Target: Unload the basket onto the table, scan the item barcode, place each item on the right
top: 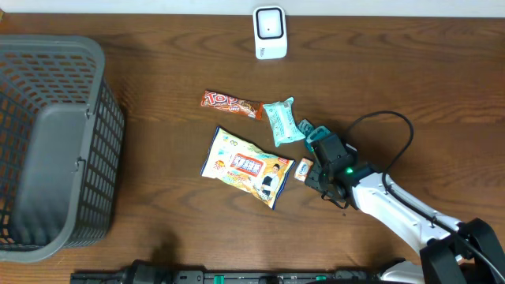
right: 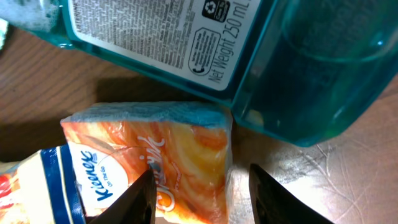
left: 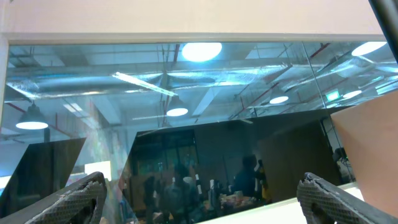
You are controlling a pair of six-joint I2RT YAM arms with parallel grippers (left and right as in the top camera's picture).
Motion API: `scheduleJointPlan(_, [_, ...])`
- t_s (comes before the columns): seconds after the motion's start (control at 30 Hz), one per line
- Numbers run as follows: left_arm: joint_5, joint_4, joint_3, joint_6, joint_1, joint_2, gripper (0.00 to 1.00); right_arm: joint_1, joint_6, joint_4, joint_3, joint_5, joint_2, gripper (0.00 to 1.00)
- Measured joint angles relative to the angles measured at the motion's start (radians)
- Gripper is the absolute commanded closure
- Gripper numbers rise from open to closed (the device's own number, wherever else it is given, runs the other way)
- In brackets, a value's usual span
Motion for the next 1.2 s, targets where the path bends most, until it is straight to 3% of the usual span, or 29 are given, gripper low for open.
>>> scheduleJointPlan(0.17, [0.000,0.000,0.000,0.000,0.000,0.000,0.02,0.000,-0.015,0.008,0.005,0.019,0.014,0.52])
scheduleJointPlan(0.33, [0.000,0.000,0.000,0.000,0.000,0.000,0.02,0.000,-0.041,0.030,0.008,0.048,0.019,0.78])
scheduleJointPlan(0.43, [0.000,0.000,0.000,0.000,0.000,0.000,0.02,0.000,-0.057,0.045,0.008,0.069,0.020,0.77])
scheduleJointPlan(0.47, [0.000,0.000,0.000,0.000,0.000,0.000,0.02,0.000,-0.061,0.051,0.007,0.074,0.020,0.70])
scheduleJointPlan(0.53, [0.000,0.000,0.000,0.000,0.000,0.000,0.02,0.000,-0.062,0.054,0.005,0.079,0.022,0.42])
scheduleJointPlan(0.7, [0.000,0.000,0.000,0.000,0.000,0.000,0.02,-0.001,-0.075,0.053,0.000,0.092,0.024,0.21])
scheduleJointPlan(0.87, [0.000,0.000,0.000,0.000,0.000,0.000,0.02,0.000,-0.079,0.043,-0.010,0.072,-0.019,0.15])
scheduleJointPlan(0.93, [0.000,0.000,0.000,0.000,0.000,0.000,0.02,0.000,-0.078,0.041,-0.013,0.068,-0.060,0.02])
scheduleJointPlan(0.97, [0.000,0.000,0.000,0.000,0.000,0.000,0.02,0.000,-0.079,0.043,-0.013,0.068,-0.080,0.01])
scheduleJointPlan(1.2, [0.000,0.005,-0.011,0.000,0.000,0.000,0.02,0.000,-0.053,0.043,-0.013,0.072,-0.110,0.09])
